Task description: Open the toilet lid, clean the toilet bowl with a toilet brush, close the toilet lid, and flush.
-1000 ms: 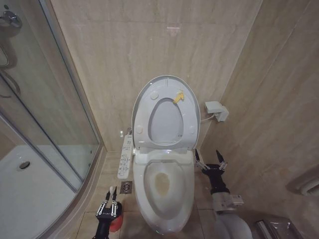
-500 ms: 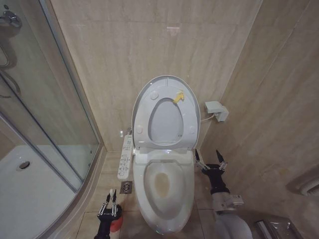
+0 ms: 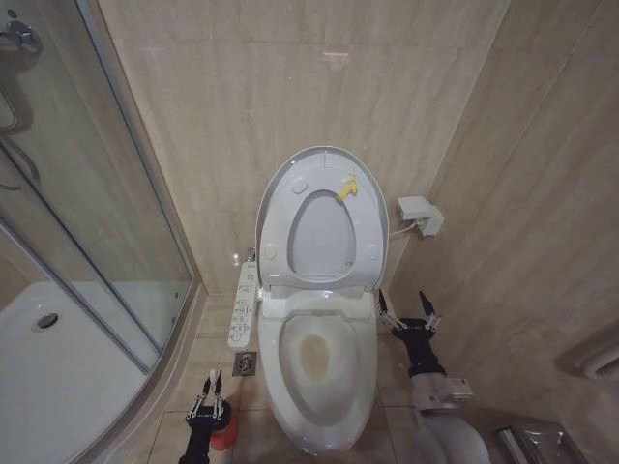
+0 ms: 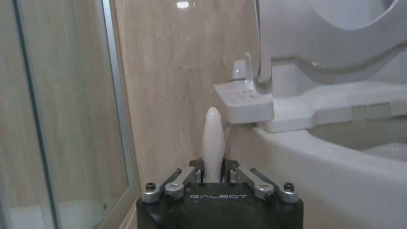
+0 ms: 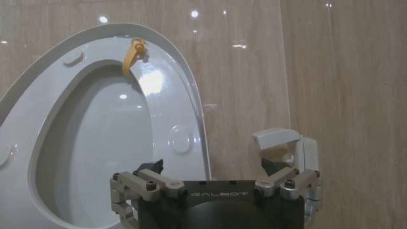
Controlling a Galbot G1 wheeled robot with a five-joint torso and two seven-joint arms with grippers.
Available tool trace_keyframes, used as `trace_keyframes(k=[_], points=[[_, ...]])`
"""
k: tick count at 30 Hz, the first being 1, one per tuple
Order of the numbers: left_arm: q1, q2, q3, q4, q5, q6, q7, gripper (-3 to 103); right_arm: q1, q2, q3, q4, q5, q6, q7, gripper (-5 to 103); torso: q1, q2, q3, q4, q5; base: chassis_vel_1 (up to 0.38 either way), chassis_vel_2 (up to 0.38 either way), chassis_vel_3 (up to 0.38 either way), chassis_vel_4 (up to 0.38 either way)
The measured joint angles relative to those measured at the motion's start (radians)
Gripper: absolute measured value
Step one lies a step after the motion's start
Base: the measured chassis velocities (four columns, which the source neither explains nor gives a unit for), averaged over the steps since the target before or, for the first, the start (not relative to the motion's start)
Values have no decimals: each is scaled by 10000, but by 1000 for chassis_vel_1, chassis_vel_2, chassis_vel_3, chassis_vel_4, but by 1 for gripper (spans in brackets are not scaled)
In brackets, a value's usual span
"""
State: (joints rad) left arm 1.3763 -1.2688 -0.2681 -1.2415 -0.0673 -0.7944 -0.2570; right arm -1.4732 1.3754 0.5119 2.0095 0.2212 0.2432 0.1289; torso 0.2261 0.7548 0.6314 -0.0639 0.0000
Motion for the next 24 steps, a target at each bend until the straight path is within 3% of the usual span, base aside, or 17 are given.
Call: trace_keyframes(k=[19,24], points=[[-721,142,211,2124,-320,-208,765,20,0,0,0,0,0,0,0,100,0,0,0,0,0,0,0,0,0],[-707,183,225,1900,-490,-44,651,20,0,0,0,0,0,0,0,100,0,0,0,0,0,0,0,0,0]])
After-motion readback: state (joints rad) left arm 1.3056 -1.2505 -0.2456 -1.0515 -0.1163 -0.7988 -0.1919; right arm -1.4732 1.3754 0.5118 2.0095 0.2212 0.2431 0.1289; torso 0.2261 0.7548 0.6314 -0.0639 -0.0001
